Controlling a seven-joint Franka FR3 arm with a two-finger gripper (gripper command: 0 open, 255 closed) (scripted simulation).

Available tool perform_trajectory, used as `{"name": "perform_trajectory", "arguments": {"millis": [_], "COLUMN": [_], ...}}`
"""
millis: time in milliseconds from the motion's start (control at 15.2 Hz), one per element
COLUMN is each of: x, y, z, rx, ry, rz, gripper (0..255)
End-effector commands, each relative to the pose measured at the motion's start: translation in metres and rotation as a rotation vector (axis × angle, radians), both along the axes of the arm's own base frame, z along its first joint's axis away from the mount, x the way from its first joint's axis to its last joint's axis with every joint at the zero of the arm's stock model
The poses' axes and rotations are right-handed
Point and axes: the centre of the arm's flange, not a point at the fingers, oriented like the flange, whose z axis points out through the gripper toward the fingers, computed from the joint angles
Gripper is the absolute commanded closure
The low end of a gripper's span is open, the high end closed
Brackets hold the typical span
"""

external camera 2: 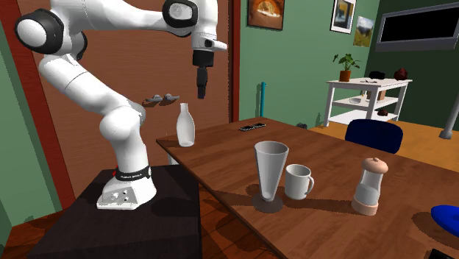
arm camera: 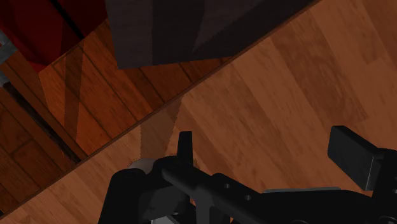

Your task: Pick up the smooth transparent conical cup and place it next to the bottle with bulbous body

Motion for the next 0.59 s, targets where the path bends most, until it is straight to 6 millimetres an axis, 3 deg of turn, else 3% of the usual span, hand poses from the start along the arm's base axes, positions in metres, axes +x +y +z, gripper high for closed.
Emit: {"name": "perform_trajectory", "arguments": {"millis": [0, 528], "x": [0.000, 0.081], "y": [0.000, -0.039], "z": [0.000, -0.050], "rx": [0.000, -0.047], "ry": [0.000, -0.004], "rz": [0.000, -0.026], "gripper": [0, 0]}}
